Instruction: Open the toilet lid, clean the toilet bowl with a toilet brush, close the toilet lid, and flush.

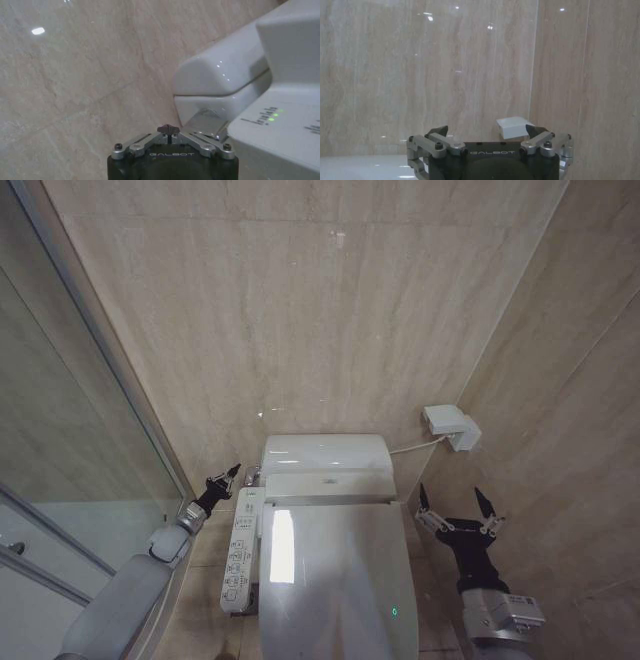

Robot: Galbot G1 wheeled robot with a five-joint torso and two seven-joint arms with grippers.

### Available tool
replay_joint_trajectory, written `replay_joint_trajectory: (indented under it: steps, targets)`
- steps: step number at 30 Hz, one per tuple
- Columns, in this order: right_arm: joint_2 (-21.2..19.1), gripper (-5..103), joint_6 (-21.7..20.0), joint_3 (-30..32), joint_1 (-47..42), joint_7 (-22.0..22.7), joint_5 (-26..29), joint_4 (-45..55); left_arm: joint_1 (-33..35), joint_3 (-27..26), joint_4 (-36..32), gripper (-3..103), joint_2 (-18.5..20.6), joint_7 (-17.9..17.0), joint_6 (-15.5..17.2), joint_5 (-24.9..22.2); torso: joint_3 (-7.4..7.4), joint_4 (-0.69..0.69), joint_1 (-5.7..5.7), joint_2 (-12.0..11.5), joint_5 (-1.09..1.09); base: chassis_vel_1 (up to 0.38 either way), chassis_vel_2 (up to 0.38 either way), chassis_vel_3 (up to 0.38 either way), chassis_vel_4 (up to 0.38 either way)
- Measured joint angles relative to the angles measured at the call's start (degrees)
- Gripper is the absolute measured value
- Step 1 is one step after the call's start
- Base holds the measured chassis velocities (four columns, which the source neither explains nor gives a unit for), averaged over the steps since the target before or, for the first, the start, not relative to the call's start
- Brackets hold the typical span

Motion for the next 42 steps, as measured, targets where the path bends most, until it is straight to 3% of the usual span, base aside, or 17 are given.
replay_joint_trajectory:
  steps: [26,42]
  targets:
    - [0.0,100,0.0,0.0,0.0,0.0,0.0,0.0,1.82,0.44,-3.69,0,0.71,1.38,-2.5,1.89,0.0,0.01,0.0,0.0,0.0,0.0,0.0,0.0,0.0]
    - [0.0,100,0.0,0.0,0.0,0.0,0.0,0.0,1.42,0.37,-1.06,0,0.08,2.36,-2.95,2.04,-0.01,0.02,0.0,0.0,0.02,0.0,0.0,0.0,0.0]
